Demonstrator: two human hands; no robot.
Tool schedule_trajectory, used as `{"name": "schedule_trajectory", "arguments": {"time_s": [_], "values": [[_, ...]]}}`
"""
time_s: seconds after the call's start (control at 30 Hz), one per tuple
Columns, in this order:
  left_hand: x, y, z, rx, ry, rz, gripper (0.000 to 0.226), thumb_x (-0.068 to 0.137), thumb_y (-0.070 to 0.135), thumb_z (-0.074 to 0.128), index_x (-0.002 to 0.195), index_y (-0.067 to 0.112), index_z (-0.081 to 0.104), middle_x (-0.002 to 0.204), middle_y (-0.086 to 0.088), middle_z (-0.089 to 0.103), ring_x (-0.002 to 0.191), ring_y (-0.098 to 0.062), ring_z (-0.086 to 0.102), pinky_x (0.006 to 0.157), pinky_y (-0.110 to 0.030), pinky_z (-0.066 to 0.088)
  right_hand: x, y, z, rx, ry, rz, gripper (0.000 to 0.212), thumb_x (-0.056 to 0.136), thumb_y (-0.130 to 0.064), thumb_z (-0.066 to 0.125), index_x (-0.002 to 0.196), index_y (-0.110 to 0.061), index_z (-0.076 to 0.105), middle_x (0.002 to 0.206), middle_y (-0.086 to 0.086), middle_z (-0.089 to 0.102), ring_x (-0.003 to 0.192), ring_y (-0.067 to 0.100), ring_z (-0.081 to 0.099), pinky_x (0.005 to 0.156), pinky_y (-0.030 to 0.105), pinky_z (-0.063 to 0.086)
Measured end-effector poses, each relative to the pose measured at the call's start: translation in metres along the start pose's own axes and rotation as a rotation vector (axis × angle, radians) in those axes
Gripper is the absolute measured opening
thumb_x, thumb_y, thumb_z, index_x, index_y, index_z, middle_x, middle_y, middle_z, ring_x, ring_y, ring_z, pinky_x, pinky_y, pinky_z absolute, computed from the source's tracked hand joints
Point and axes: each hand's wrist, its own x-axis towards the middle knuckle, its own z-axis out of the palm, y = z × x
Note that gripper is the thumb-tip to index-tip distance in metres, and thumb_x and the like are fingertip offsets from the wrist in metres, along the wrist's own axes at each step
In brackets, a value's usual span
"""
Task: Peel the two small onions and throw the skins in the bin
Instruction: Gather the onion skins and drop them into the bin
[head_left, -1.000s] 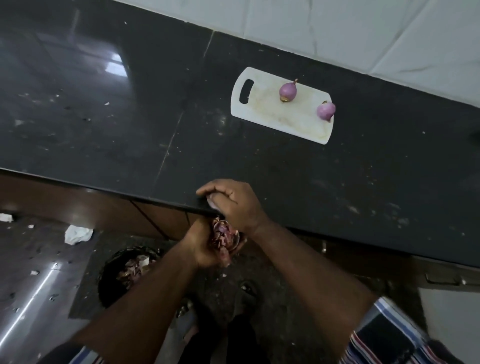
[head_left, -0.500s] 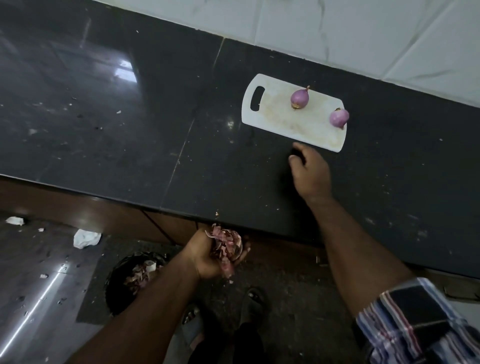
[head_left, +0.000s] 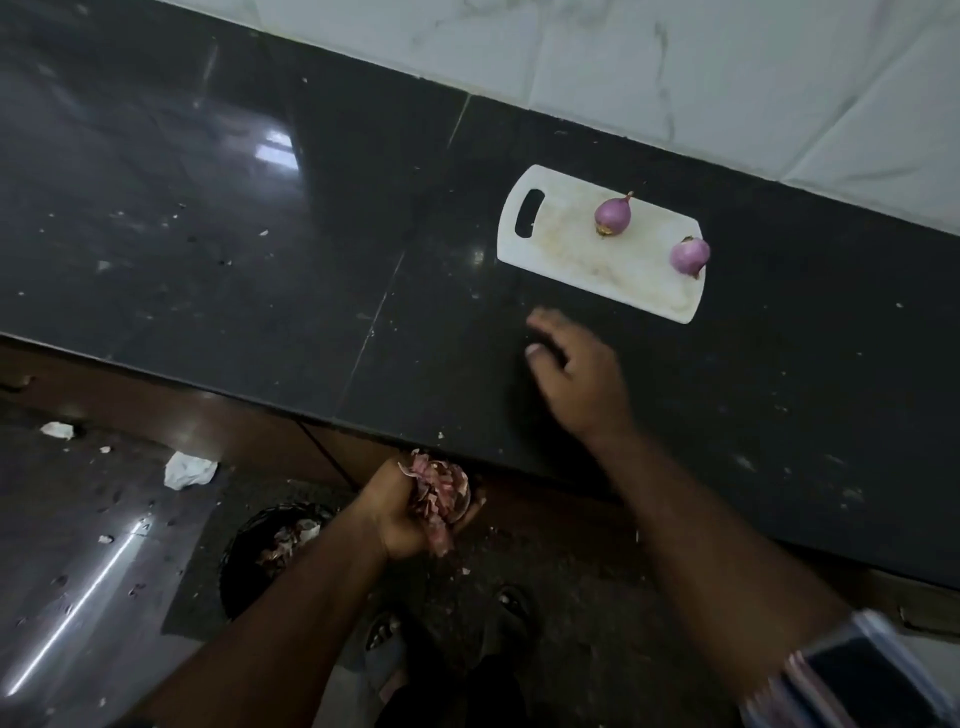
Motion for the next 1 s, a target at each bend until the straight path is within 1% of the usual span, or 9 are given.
{"name": "schedule_trajectory", "arguments": {"time_s": [0.1,0.23,0.43,0.53,0.63,0.7,0.8,0.87,1.0], "values": [[-0.002,0.002,-0.003,0.009,-0.004,0.007,0.022,0.089,0.017,0.046,0.084,0.009,0.065,0.084,-0.012,0.065,0.085,-0.026,0.06,0.078,-0.045,0.058,0.037,0.021,0.0,-0.178,-0.033,0.135,0.051,0.098,-0.031,0.054,0.146,-0.014,0.045,0.155,0.006,0.04,0.147,0.019,0.03,0.121,0.035,0.022],[0.0,0.007,-0.012,-0.016,-0.01,0.037,0.027,0.094,0.02,0.042,0.089,0.01,0.067,0.089,-0.011,0.067,0.088,-0.026,0.061,0.078,-0.044,0.06,0.021,-0.009,0.049,-0.249,-0.151,-0.106,0.059,0.095,-0.032,0.046,0.147,-0.008,0.042,0.156,0.012,0.039,0.148,0.025,0.029,0.122,0.034,0.013],[-0.016,0.01,-0.006,0.099,-0.129,0.037,0.057,0.103,0.034,0.037,0.068,0.01,0.075,0.072,-0.009,0.073,0.063,-0.021,0.073,0.05,-0.026,0.056,-0.076,-0.06,0.072,0.057,-0.437,-0.339,0.046,0.092,-0.015,0.051,0.138,-0.01,0.056,0.146,0.005,0.054,0.14,0.012,0.043,0.12,0.03,0.026],[-0.013,0.011,-0.009,0.076,-0.116,0.038,0.041,0.1,0.03,0.039,0.087,0.008,0.072,0.086,-0.012,0.072,0.079,-0.024,0.07,0.065,-0.033,0.06,-0.068,-0.061,0.057,0.188,-0.282,-0.224,0.039,0.089,-0.01,0.056,0.127,-0.012,0.066,0.134,0.001,0.064,0.127,0.005,0.055,0.111,0.027,0.041],[-0.006,0.013,-0.013,0.039,-0.086,0.048,0.034,0.099,0.03,0.042,0.1,0.011,0.071,0.099,-0.011,0.073,0.089,-0.025,0.067,0.083,-0.041,0.057,-0.049,-0.056,0.055,0.112,-0.124,-0.111,0.043,0.086,-0.017,0.056,0.128,-0.013,0.065,0.133,0.001,0.064,0.126,0.007,0.056,0.11,0.034,0.043],[-0.008,0.012,-0.014,0.043,-0.138,0.054,0.034,0.1,0.034,0.044,0.1,0.012,0.07,0.098,-0.01,0.072,0.089,-0.023,0.069,0.081,-0.036,0.058,-0.063,-0.063,0.068,0.068,-0.195,-0.169,0.044,0.086,-0.015,0.055,0.129,-0.011,0.063,0.135,0.003,0.063,0.13,0.011,0.054,0.114,0.038,0.039],[-0.014,0.01,-0.02,0.055,-0.186,0.063,0.031,0.088,0.037,0.055,0.077,0.014,0.072,0.077,-0.005,0.07,0.073,-0.018,0.072,0.071,-0.029,0.056,-0.1,-0.071,0.088,0.143,-0.24,-0.251,0.04,0.087,-0.004,0.055,0.126,-0.007,0.066,0.134,0.005,0.063,0.13,0.011,0.054,0.114,0.033,0.038],[-0.015,0.006,-0.032,0.017,-0.193,0.097,0.024,0.09,0.031,0.052,0.083,0.014,0.067,0.075,-0.004,0.068,0.071,-0.016,0.07,0.067,-0.026,0.056,-0.116,-0.072,0.103,0.095,-0.169,-0.291,0.036,0.09,-0.005,0.055,0.124,-0.007,0.067,0.134,0.006,0.063,0.132,0.012,0.052,0.114,0.032,0.039],[-0.017,-0.007,-0.051,-0.129,-0.188,0.158,0.039,0.106,0.028,0.031,0.096,0.01,0.065,0.087,-0.006,0.067,0.085,-0.016,0.067,0.069,-0.024,0.059,-0.124,-0.069,0.134,-0.045,-0.038,-0.32,0.03,0.093,-0.015,0.055,0.116,-0.007,0.071,0.126,0.007,0.067,0.124,0.018,0.058,0.108,0.034,0.043]]}}
